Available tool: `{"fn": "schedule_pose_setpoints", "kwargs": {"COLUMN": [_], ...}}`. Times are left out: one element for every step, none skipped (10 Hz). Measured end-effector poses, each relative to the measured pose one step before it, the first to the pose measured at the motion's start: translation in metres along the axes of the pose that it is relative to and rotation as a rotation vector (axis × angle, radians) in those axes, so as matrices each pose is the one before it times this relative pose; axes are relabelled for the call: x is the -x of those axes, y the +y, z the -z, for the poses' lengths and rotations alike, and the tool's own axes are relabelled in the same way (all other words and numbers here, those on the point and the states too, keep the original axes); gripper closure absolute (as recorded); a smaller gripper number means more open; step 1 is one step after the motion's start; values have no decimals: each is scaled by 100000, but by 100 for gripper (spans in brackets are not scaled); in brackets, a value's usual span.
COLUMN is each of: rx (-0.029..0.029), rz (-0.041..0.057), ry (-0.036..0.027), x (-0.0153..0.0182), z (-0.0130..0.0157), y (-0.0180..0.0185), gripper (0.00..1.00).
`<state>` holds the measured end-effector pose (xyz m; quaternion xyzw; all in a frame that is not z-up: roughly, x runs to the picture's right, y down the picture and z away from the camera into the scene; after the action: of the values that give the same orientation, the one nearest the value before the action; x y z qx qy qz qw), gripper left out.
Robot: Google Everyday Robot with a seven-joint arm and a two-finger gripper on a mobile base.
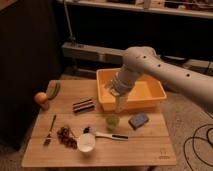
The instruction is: Place fork in plastic cup
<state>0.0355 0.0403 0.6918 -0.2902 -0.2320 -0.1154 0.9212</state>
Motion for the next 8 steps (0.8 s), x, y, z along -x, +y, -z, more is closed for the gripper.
{"fn": "schedule_pose_setpoints", "kwargs": {"rx": [23, -15, -6, -42, -172, -699, -1173, -493], "rz": [-2, 32, -28, -76, 424, 1546, 3995, 5784], "ry": [-3, -26, -10, 2, -118, -781, -2180, -1957], "x": [-2, 24, -14, -33, 35, 170, 508, 700], "z": [-8, 6, -6, 25, 31, 4, 327, 208], "y": [10, -7, -3, 8, -44, -142, -333, -502], "gripper": [20, 20, 20, 20, 20, 20, 20, 20]}}
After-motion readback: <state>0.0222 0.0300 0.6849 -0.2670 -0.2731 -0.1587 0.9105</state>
